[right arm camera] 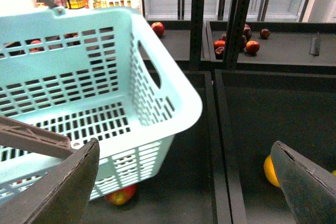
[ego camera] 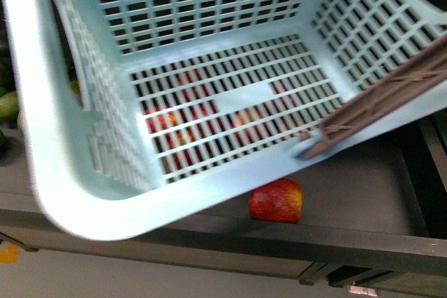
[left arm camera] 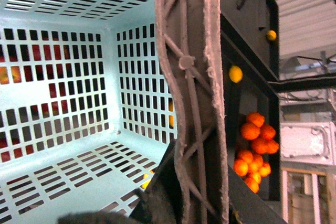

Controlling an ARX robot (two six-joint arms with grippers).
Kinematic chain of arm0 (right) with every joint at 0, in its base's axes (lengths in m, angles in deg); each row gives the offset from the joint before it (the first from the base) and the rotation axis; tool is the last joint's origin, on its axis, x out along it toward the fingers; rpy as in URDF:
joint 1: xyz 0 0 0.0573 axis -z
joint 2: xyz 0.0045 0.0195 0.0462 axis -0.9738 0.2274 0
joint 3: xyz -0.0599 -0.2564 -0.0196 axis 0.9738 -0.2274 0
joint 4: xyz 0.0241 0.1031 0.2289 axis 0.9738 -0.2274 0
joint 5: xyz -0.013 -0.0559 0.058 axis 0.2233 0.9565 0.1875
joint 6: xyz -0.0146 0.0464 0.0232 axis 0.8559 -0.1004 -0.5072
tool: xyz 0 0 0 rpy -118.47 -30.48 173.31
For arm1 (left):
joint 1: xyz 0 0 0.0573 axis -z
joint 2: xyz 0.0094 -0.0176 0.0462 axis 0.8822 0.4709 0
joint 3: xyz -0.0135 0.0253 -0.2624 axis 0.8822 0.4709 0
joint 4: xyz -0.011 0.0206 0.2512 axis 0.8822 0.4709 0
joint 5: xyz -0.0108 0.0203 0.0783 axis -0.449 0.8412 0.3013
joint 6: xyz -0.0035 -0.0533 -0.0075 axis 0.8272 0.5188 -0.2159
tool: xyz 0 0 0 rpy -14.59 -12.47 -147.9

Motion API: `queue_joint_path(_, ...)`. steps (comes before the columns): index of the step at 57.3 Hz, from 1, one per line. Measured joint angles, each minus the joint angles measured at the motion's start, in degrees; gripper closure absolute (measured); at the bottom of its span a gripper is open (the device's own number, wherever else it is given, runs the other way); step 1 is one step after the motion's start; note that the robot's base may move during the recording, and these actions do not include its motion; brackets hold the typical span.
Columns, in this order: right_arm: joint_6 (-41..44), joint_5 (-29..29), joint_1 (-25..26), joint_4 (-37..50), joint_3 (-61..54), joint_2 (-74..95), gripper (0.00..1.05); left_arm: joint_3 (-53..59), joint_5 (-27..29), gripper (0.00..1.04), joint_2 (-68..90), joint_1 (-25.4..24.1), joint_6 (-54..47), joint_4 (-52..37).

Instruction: Pick lemon and mango into basket

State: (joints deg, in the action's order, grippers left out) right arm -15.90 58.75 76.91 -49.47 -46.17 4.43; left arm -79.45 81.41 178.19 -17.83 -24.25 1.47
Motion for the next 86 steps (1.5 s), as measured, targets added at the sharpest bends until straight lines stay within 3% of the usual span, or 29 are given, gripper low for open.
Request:
queue_joint_path(27, 0.00, 0.00, 0.00, -0.02, 0.00, 0.00, 0.09, -0.46, 0.83, 0.98, 0.00, 0.39, 0.31, -0.15)
queue_joint_path(32, -5.03, 4.79, 0.42, -11.72, 4.59, 6.45, 0.09, -0.46, 0.13, 0.98, 0.00, 0.42, 0.33, -0.15)
queue_joint_path(36, -7.28, 3.45, 4.09, -16.22, 6.93, 13.25, 0.09, -0.46, -0.04, 0.98, 0.00, 0.52, 0.48, -0.15)
queue_joint_path(43, -7.45, -1.64, 17.14, -7.04, 7.58, 25.20, 0.09, -0.46, -0.28, 0.98, 0.00, 0.77, 0.57, -0.15)
queue_joint_path(50, -4.85, -2.78, 25.00, 4.94, 9.86, 39.34, 0.09, -0.46, 0.24, 0.98, 0.00, 0.70, 0.44, -0.15)
queue_joint_path(63, 2.05, 1.18, 26.86, 30.88, 21.29, 76.46, 0.09, -0.46, 0.00, 0.98, 0.00, 0.66, 0.46, -0.15)
queue_joint_path(71, 6.03, 1.64, 26.80, 33.38, 31.54, 94.36, 0.09, -0.46, -0.02, 0.98, 0.00, 0.66, 0.46, -0.15)
queue_joint_path(86, 6.71, -2.80, 27.67, 23.93, 52.72, 120.13, 0.09, -0.46, 0.09, 0.98, 0.00, 0.66, 0.46, -0.15)
